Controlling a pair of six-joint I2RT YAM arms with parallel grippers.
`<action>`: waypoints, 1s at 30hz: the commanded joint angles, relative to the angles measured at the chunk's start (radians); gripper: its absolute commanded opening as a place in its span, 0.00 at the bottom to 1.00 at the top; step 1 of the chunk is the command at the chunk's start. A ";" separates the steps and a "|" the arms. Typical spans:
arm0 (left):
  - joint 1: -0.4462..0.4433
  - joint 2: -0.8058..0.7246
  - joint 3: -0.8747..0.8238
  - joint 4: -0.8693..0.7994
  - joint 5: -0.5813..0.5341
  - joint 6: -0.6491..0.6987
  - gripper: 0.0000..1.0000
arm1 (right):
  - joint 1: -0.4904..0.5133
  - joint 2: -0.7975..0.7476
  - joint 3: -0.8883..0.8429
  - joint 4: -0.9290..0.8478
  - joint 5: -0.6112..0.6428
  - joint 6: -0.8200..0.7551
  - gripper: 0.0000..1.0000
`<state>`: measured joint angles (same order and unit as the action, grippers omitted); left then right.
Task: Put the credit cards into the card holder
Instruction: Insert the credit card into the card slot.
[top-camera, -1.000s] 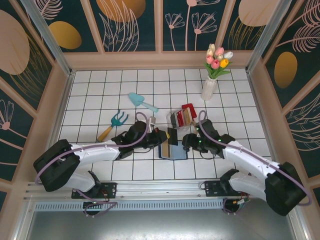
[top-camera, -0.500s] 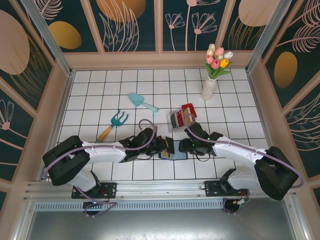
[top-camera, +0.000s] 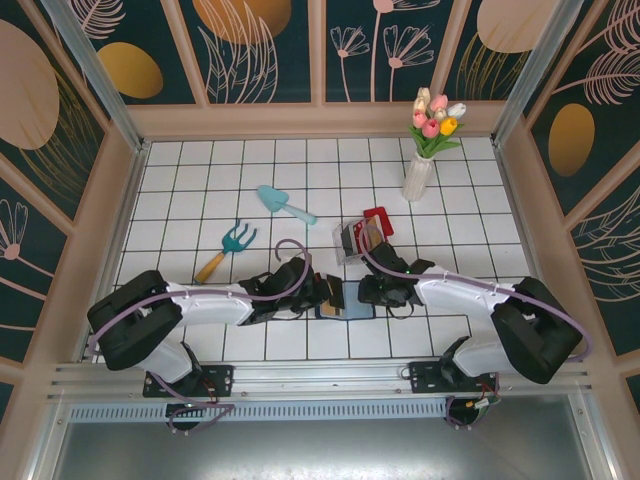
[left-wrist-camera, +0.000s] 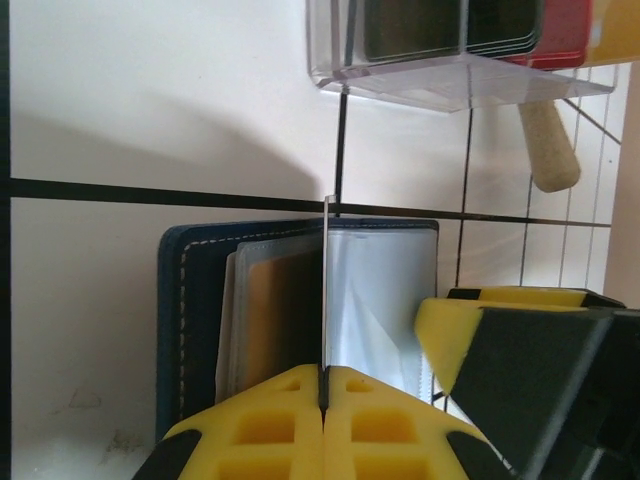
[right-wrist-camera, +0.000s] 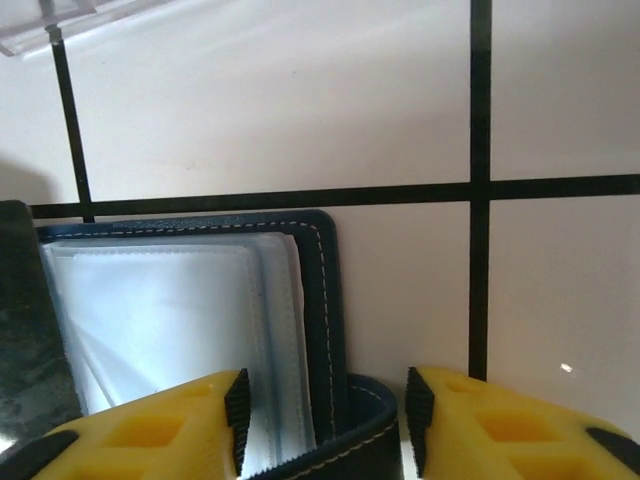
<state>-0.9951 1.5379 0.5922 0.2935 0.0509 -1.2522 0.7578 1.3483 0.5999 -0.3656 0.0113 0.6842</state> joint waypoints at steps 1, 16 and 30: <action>-0.004 0.046 0.014 0.033 0.034 0.018 0.00 | 0.007 0.014 0.012 0.009 0.032 -0.002 0.38; -0.004 0.093 -0.011 0.085 0.102 -0.021 0.00 | 0.006 0.017 -0.029 0.034 0.013 0.016 0.09; -0.007 0.077 0.038 -0.099 0.177 0.134 0.00 | -0.006 0.026 -0.023 0.029 0.011 0.003 0.07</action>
<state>-0.9951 1.6146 0.6270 0.2714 0.1844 -1.1587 0.7544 1.3514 0.5930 -0.3450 0.0284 0.6888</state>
